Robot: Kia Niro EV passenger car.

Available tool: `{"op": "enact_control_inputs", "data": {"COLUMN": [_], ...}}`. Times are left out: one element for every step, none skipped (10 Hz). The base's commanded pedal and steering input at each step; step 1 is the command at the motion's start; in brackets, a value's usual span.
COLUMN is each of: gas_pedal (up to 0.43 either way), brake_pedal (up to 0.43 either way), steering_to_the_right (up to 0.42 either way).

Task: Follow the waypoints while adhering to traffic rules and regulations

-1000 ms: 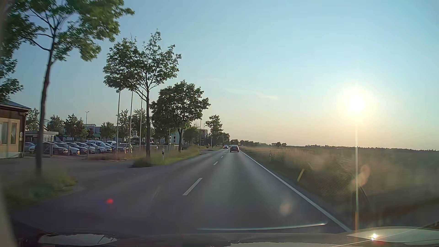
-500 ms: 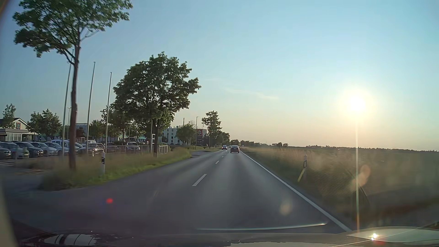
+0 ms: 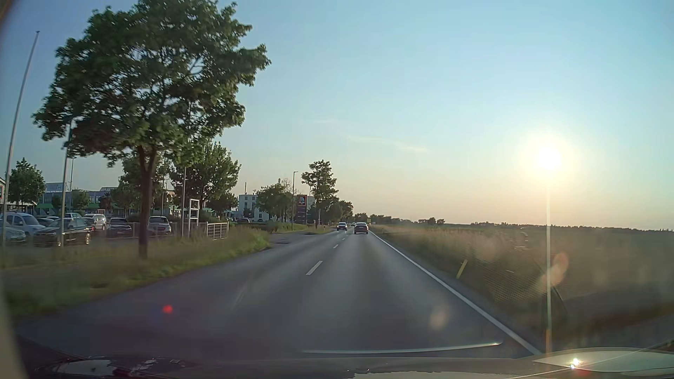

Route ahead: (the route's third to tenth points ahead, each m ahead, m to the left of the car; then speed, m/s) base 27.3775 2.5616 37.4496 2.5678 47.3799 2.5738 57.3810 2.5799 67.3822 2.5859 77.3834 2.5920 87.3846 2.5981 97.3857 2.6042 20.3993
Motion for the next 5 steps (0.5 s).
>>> {"op": "enact_control_inputs", "data": {"gas_pedal": [0.220, 0.220, 0.220, 0.220, 0.220], "brake_pedal": [0.018, 0.012, 0.006, 0.012, 0.012], "steering_to_the_right": [0.001, 0.002, 0.003, 0.003, 0.003]}}
